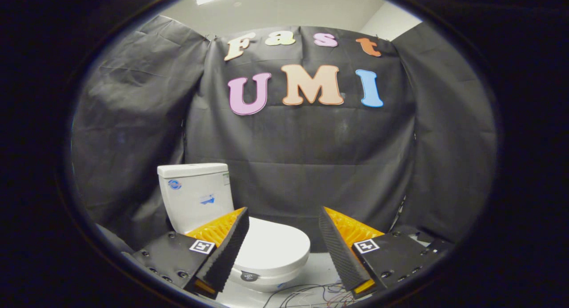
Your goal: Open the toilet lid.
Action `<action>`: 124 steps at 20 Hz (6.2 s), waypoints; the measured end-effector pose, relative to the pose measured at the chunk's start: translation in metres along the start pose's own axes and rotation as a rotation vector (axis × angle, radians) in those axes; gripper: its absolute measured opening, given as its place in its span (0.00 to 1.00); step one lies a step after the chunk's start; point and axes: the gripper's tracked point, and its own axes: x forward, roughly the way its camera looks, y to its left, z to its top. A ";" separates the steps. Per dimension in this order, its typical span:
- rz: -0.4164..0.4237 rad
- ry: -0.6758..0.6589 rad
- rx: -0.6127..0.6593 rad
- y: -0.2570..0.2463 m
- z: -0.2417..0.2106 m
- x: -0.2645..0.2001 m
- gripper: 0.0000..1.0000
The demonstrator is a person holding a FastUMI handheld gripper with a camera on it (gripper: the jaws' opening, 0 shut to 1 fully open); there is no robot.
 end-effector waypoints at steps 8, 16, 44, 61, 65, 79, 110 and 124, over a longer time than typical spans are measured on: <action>-0.009 0.059 0.067 0.030 -0.026 0.053 0.97; 0.007 0.287 0.157 0.101 -0.150 0.073 0.97; -0.133 0.520 1.393 0.101 -0.332 0.040 0.27; -0.077 0.507 1.177 0.108 -0.283 0.044 0.01; -0.053 0.457 1.135 0.112 -0.244 0.057 0.01; -0.009 0.454 0.902 0.147 -0.152 0.079 0.01; 0.125 0.408 0.644 0.273 -0.031 0.147 0.01; 0.222 0.385 0.589 0.334 -0.011 0.179 0.01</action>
